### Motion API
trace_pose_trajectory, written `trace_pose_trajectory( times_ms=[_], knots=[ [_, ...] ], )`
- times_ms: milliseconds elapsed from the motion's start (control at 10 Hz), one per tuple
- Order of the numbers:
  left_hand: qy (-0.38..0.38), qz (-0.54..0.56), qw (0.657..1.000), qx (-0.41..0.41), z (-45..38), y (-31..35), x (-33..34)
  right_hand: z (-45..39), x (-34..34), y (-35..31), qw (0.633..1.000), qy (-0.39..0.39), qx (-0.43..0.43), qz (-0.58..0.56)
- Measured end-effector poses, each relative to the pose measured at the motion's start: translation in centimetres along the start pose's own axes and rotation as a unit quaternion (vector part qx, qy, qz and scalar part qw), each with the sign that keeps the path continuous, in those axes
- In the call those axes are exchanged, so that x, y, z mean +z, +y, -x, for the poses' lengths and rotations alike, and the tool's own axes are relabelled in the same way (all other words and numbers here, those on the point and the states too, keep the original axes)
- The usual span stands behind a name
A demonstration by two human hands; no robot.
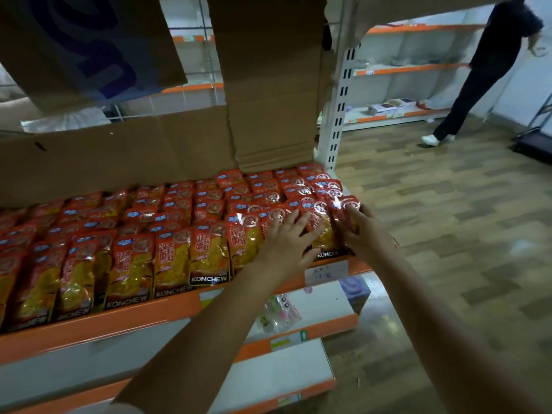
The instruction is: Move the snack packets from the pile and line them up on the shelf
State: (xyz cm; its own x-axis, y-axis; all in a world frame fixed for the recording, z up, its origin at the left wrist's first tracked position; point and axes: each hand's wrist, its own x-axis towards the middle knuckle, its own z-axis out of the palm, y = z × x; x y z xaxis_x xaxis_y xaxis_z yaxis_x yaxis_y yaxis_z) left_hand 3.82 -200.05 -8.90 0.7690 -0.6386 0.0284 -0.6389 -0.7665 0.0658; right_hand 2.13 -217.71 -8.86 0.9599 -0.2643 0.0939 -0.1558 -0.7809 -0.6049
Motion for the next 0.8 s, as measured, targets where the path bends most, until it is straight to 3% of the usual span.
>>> trace_pose_trajectory(
  times_ms=[400, 800],
  knots=[
    [0.050, 0.009, 0.999, -0.001, 0.5, -0.2, 0.8, -0.4, 0.2, -0.2, 0.999, 0.013, -0.012, -0.039],
    [0.097, 0.066, 0.993, 0.020, 1.8, -0.3, -0.1, -0.4, 0.3, -0.8, 0.999, -0.001, -0.038, 0.029]
  ],
)
